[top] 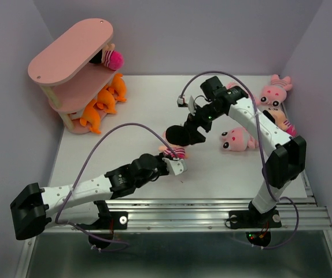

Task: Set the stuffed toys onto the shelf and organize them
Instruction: Pass the stuffed toy from the right arm to the left, then place the stuffed toy onto shelf

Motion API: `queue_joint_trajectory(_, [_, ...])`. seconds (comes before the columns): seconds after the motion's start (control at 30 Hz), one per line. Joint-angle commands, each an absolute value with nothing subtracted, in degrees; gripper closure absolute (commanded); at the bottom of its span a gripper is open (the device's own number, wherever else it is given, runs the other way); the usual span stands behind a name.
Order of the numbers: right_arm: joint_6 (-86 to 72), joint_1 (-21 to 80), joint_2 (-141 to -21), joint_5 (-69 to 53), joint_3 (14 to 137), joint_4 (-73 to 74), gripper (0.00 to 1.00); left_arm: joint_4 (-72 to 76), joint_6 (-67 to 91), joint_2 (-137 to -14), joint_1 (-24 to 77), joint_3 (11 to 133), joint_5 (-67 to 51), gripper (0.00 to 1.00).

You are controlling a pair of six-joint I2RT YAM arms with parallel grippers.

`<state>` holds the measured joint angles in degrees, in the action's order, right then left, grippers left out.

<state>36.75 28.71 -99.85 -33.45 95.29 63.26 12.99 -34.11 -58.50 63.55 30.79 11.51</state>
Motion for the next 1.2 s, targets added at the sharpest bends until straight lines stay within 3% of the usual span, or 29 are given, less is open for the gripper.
queue_joint_trajectory(0.0, [31.2, 24.1, -96.3, -34.1, 102.2, 57.8, 0.0, 14.2, -30.6, -55.8, 62.8, 30.1, 15.5, 1.0])
queue_joint_trajectory(0.17, [27.3, 20.2, -94.8, -38.9, 101.6, 52.7, 0.0, 14.5, -24.9, -56.1, 61.7, 31.2, 24.9, 1.0])
queue_joint_trajectory(0.4, [26.5, 16.7, -93.2, -52.5, 85.4, 45.8, 0.0, 14.9, -9.5, -58.3, 51.7, 38.8, 33.1, 1.0])
queue_joint_trajectory(0.53, [29.3, 16.7, -95.2, -60.1, 80.2, 45.9, 0.0, 13.6, -1.4, -60.3, 42.4, 46.1, 30.5, 1.0])
queue_joint_trajectory(0.77, [32.1, 16.7, -95.9, -59.8, 76.6, 45.8, 0.0, 13.2, 7.0, -63.2, 31.3, 56.2, 25.1, 1.0])
queue_joint_trajectory(1.17, [33.1, 16.2, -95.9, -62.6, 74.8, 45.9, 0.0, 10.4, 14.5, -66.9, 18.4, 63.2, 15.1, 1.0])
